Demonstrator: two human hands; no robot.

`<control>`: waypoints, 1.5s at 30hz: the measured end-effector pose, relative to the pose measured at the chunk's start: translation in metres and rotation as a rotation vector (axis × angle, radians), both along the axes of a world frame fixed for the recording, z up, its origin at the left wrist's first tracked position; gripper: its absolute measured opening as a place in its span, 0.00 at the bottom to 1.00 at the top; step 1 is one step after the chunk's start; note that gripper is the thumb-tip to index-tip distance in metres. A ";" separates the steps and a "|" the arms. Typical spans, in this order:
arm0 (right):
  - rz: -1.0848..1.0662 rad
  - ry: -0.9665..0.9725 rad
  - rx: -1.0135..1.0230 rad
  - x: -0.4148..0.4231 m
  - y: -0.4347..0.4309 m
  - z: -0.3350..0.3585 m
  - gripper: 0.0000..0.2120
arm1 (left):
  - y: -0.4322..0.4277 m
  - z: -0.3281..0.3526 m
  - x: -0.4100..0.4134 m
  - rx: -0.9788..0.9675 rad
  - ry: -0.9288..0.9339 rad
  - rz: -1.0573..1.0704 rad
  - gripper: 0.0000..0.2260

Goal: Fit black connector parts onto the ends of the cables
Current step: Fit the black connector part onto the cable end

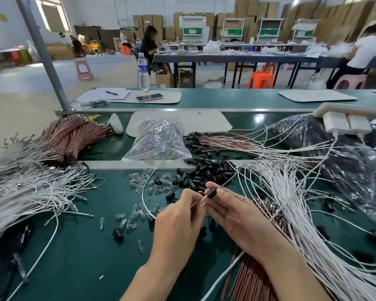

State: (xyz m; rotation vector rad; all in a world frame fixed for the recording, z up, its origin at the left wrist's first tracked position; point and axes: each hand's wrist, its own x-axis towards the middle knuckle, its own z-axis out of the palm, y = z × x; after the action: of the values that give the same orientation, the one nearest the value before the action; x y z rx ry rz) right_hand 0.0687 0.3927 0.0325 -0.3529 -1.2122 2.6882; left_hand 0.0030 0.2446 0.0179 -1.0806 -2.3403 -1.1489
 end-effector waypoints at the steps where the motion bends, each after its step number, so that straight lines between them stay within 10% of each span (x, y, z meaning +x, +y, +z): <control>1: -0.001 -0.004 0.005 -0.001 0.000 0.000 0.14 | 0.000 -0.001 0.000 -0.005 -0.003 -0.005 0.04; 45: -0.079 -0.022 0.043 0.003 -0.002 0.005 0.08 | 0.001 -0.004 -0.003 0.003 -0.002 -0.065 0.14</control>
State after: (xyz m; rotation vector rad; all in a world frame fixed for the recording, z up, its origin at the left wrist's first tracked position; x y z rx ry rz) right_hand 0.0717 0.3910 0.0376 -0.4167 -1.2339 2.5940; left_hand -0.0005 0.2454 0.0138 -1.1626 -2.3198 -1.1760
